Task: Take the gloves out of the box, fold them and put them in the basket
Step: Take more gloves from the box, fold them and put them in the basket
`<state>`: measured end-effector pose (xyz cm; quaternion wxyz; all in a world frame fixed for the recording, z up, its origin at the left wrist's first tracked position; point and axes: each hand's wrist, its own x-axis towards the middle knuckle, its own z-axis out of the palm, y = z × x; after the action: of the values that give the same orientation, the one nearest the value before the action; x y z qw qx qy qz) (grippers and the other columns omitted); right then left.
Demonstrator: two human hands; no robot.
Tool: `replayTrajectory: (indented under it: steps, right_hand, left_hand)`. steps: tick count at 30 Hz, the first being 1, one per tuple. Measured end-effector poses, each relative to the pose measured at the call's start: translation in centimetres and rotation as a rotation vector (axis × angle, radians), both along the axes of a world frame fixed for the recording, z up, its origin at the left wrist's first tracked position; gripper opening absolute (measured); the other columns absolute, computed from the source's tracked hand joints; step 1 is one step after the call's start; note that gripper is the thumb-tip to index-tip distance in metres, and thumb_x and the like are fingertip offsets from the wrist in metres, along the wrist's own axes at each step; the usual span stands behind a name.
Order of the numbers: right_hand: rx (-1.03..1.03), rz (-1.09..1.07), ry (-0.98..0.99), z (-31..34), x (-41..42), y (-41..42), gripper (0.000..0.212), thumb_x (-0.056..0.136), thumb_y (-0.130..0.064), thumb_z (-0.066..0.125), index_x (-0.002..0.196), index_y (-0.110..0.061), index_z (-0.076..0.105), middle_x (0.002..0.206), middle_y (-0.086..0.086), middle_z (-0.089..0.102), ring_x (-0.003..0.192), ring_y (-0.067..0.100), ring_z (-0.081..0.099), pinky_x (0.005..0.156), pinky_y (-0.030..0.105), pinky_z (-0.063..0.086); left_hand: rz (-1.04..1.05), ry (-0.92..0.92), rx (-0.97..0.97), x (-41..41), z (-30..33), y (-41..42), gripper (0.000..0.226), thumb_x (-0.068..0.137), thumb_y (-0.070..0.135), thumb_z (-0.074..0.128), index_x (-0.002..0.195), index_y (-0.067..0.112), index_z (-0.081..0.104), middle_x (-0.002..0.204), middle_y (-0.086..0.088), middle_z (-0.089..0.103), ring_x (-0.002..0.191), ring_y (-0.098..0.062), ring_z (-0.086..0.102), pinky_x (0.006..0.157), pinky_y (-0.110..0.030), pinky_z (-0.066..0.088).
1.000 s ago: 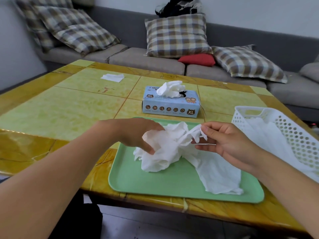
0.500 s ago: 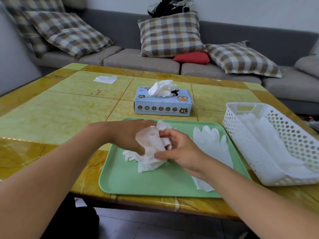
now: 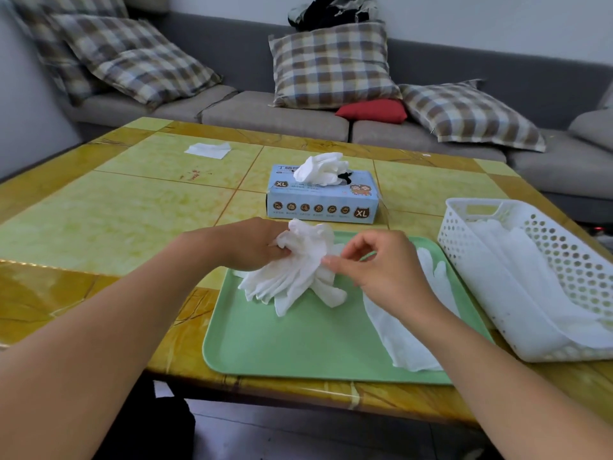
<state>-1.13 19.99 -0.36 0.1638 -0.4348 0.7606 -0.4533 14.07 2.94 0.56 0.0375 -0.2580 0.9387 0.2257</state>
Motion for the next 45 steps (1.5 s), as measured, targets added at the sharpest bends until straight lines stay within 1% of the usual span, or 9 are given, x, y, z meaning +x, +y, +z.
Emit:
replayTrajectory:
  steps: [3, 9, 16, 26, 30, 35, 38, 42, 45]
  right_hand:
    - [0.227, 0.103, -0.125, -1.8, 2.1, -0.3, 0.036, 0.07, -0.037, 0.092, 0.078, -0.007, 0.074, 0.07, 0.008, 0.074, 0.064, 0.026, 0.072, 0.066, 0.041, 0.061]
    - [0.035, 0.111, -0.459, -2.5, 2.4, -1.8, 0.006, 0.09, -0.003, 0.073, 0.094, 0.0, 0.075, 0.093, 0.023, 0.075, 0.076, 0.027, 0.069, 0.077, 0.038, 0.062]
    - [-0.12, 0.083, -0.623, 0.4, -1.0, 0.3, 0.018, 0.095, 0.001, 0.063, 0.111, 0.001, 0.07, 0.096, 0.02, 0.077, 0.077, 0.023, 0.073, 0.074, 0.031, 0.063]
    - [-0.289, 0.082, -0.986, 7.7, -7.9, 6.7, 0.027, 0.102, -0.012, 0.046, 0.122, -0.014, 0.064, 0.106, 0.015, 0.074, 0.087, 0.024, 0.074, 0.061, 0.032, 0.061]
    - [-0.25, 0.046, -1.108, 6.8, -9.1, 7.0, 0.028, 0.099, -0.007, 0.047, 0.118, -0.008, 0.068, 0.116, 0.016, 0.071, 0.096, 0.027, 0.073, 0.067, 0.033, 0.063]
    - [-0.332, 0.21, -1.252, 6.8, -9.5, 6.3, 0.041, 0.086, 0.012, 0.042, 0.124, 0.011, 0.058, 0.125, 0.023, 0.067, 0.116, 0.029, 0.068, 0.091, 0.035, 0.059]
    - [-0.284, 0.261, -1.046, 6.6, -8.9, 6.0, 0.042, 0.084, 0.022, 0.045, 0.117, 0.005, 0.064, 0.112, 0.016, 0.072, 0.106, 0.021, 0.071, 0.091, 0.026, 0.058]
    - [-0.272, 0.132, -0.851, 5.9, -8.8, 6.4, 0.017, 0.095, 0.006, 0.057, 0.106, 0.001, 0.069, 0.095, 0.014, 0.074, 0.082, 0.019, 0.075, 0.072, 0.023, 0.061]
    - [-0.181, 0.003, -0.517, 6.3, -10.1, 7.1, 0.009, 0.094, -0.017, 0.069, 0.089, -0.011, 0.074, 0.069, -0.001, 0.058, 0.052, 0.011, 0.051, 0.046, 0.018, 0.042]
  left_hand:
    - [0.012, 0.021, 0.015, 0.0, 0.0, 0.1, 0.028, 0.103, 0.031, 0.051, 0.13, 0.027, 0.056, 0.129, 0.006, 0.06, 0.111, -0.015, 0.053, 0.094, -0.032, 0.042]
    - [0.064, 0.02, 0.161, 0.2, 0.4, 0.8, 0.042, 0.087, 0.06, 0.065, 0.122, 0.038, 0.059, 0.118, 0.012, 0.065, 0.105, -0.012, 0.061, 0.093, -0.035, 0.049]
    - [0.079, -0.005, -0.143, -0.7, -0.7, 0.5, 0.03, 0.095, 0.022, 0.056, 0.124, 0.018, 0.051, 0.117, -0.005, 0.061, 0.095, -0.024, 0.057, 0.076, -0.034, 0.046]
    - [0.299, -0.072, -0.348, -1.1, -1.3, 0.9, 0.03, 0.092, 0.025, 0.055, 0.12, 0.017, 0.049, 0.081, 0.003, 0.049, 0.077, -0.023, 0.056, 0.064, -0.033, 0.043]
    - [0.283, -0.192, -0.227, -0.8, 0.0, 1.6, 0.073, 0.076, 0.066, 0.055, 0.135, 0.025, 0.041, 0.121, -0.001, 0.057, 0.102, -0.024, 0.056, 0.081, -0.037, 0.047]
    - [0.114, 0.048, -0.169, -0.1, 3.7, 5.0, 0.132, 0.045, 0.09, 0.057, 0.156, 0.043, 0.004, 0.165, 0.016, 0.002, 0.152, -0.014, 0.004, 0.122, -0.045, 0.02]
    - [0.034, 0.455, 0.207, -3.6, 3.8, 9.5, 0.114, 0.052, 0.073, 0.083, 0.15, 0.047, 0.03, 0.155, 0.026, 0.033, 0.14, 0.005, 0.033, 0.113, -0.028, 0.035]
    - [0.151, 0.776, 0.495, -8.8, 3.5, 11.9, 0.023, 0.09, 0.028, 0.073, 0.11, 0.017, 0.073, 0.107, 0.006, 0.075, 0.099, -0.01, 0.071, 0.092, -0.028, 0.056]
    - [0.234, 0.833, 0.623, -10.1, 5.6, 12.2, 0.03, 0.104, 0.027, 0.053, 0.093, 0.007, 0.072, 0.084, -0.003, 0.075, 0.079, -0.017, 0.072, 0.079, -0.034, 0.061]
